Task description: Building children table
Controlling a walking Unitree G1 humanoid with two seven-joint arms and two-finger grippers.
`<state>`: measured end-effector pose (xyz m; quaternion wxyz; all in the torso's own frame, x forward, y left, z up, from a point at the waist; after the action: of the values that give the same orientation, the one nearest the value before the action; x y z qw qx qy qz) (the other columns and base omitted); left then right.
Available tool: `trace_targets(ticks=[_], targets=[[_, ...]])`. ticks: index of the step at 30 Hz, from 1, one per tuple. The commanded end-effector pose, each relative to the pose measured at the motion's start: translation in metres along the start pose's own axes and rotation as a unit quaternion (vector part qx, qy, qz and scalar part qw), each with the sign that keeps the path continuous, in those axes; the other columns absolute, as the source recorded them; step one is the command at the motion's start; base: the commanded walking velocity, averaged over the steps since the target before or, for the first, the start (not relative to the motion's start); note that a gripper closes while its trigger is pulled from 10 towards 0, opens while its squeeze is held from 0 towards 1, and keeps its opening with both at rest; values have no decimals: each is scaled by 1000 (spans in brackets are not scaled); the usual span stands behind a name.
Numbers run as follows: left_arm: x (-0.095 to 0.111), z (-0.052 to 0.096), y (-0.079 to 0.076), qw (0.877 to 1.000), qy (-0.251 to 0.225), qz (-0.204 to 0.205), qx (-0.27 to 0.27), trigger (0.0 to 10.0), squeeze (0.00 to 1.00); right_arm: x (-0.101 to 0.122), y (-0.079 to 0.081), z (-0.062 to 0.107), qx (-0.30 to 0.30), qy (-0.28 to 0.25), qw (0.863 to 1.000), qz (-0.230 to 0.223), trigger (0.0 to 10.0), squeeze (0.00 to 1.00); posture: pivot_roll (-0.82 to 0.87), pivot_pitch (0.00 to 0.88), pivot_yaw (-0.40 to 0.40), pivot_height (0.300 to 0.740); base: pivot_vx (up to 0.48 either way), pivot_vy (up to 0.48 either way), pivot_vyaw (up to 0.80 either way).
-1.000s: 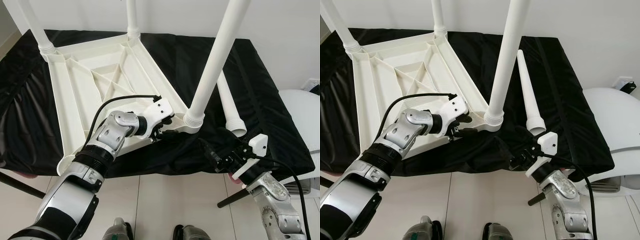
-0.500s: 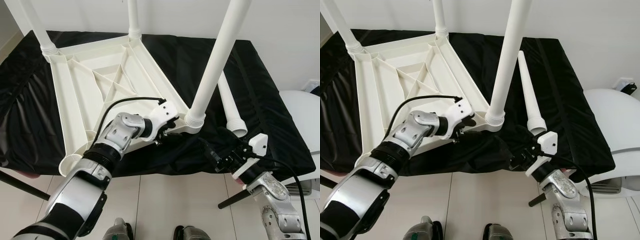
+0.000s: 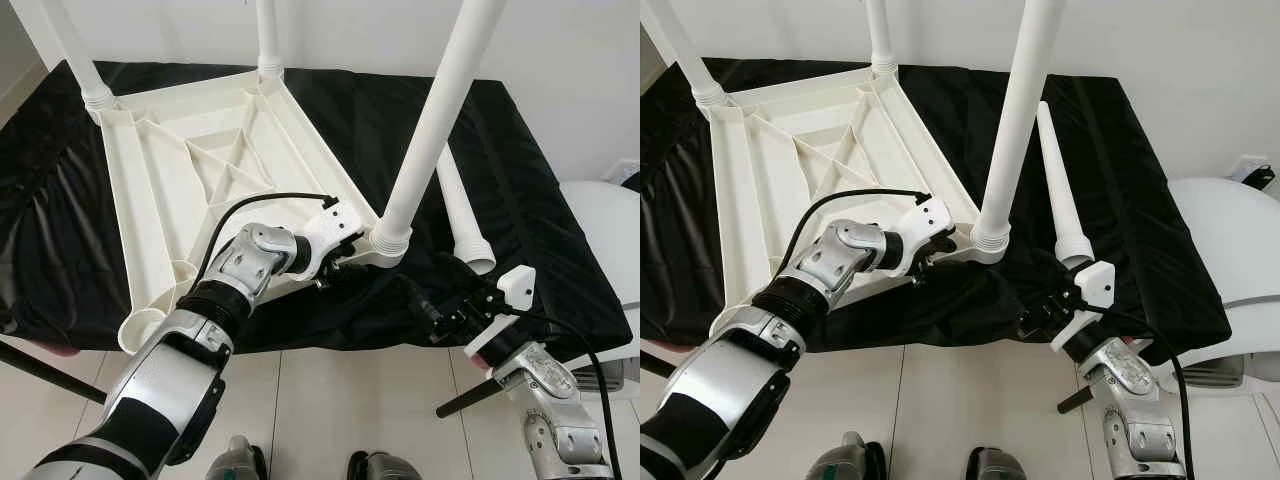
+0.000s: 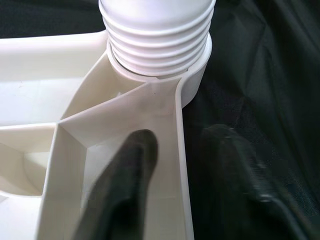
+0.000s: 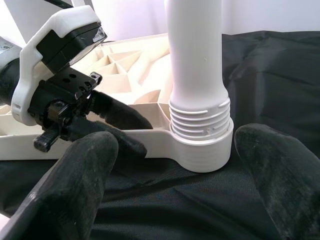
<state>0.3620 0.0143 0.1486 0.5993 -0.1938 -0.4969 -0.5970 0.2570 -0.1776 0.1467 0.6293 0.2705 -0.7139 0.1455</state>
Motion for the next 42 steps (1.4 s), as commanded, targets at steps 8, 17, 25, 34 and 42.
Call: trace_targets(ticks=[8,17,25,34,42], targets=[[-7,5,14,996,14,-12,90,0,0,0,-4,4,-6,10,1000,10,10000,0,-94,96,35,740,0,0,0],[-17,13,16,995,28,-19,89,0,0,1,-6,2,1,13,1000,16,10000,0,-85,102,32,740,0,0,0],[-30,22,6,997,34,-32,54,3373,0,6,-9,-6,20,14,999,25,10000,0,-75,101,25,740,0,0,0],[-38,33,-11,998,28,-49,-3,1882,0,9,-11,-16,52,20,998,38,10000,0,-58,91,14,740,0,0,0],[-37,39,-22,997,25,-65,-38,10000,0,14,-11,-31,91,25,994,45,10000,0,-46,82,8,740,0,0,0]])
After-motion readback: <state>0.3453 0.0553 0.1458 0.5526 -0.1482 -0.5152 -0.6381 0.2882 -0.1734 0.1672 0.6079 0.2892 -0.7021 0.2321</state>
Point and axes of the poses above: a point about 5 cm out from each wrist's last joint towards the gripper, its own z axis pointing back from the gripper into the wrist, its own x axis along the axis of the wrist's last joint, y = z × x, the point moved 2 cm from there along -z, pointing out of the wrist towards the gripper, and after that the axes turned 10 degrees about -z, right-handed, at the moved point
